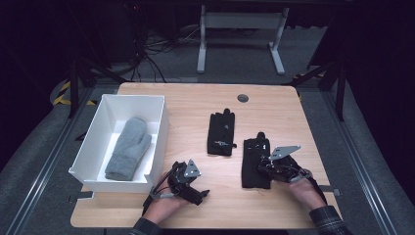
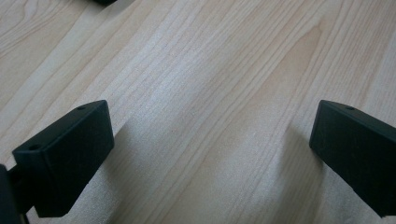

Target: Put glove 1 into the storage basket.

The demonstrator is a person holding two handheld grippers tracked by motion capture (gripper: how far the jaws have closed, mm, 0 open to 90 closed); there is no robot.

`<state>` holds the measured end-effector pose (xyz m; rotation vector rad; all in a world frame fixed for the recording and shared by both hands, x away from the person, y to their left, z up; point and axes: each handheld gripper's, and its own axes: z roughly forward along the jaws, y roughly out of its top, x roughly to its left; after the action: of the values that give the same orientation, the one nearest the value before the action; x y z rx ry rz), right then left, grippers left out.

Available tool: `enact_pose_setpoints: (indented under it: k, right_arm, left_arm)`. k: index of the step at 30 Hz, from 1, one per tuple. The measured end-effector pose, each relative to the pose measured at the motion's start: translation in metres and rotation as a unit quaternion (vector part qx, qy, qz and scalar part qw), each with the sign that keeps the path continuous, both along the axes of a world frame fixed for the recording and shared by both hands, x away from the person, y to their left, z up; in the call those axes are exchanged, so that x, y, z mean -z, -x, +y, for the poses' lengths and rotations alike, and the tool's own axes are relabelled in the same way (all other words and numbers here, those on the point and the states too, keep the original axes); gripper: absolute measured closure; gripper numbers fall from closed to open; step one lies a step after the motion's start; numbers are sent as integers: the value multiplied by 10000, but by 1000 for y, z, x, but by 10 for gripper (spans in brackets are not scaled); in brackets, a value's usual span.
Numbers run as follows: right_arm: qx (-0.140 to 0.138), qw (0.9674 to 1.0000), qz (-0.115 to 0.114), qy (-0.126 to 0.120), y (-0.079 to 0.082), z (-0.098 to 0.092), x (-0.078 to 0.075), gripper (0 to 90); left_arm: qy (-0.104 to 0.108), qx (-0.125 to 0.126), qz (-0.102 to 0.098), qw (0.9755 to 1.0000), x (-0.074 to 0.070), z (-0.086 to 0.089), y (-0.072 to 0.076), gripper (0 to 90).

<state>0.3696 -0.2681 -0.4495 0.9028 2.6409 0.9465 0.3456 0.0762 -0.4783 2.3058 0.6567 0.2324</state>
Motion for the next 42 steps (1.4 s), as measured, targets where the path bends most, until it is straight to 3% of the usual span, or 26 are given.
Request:
enact_pose_setpoints:
  k: [9, 18, 26, 33, 42]
  right_arm:
    - [-440, 9990, 18, -101, 14, 30, -1, 900]
    - [-519, 9985, -53, -160, 32, 21, -6, 900]
    - [-641, 9978, 128, -115, 42, 17, 0, 900]
    - [-1036, 9942, 222, -156, 51, 37, 3, 900]
    - [-1314, 9908, 229, -234, 56, 64, 6, 900]
  left_arm:
    - [2, -1, 1, 10000, 0, 0, 0, 3]
    - [2, -1, 0, 10000, 0, 0, 0, 3]
    - [-5, 1, -7, 10000, 0, 0, 0, 3]
    - [0, 8, -7, 10000, 0, 0, 0, 3]
    - [-2, 9, -3, 10000, 0, 0, 0, 3]
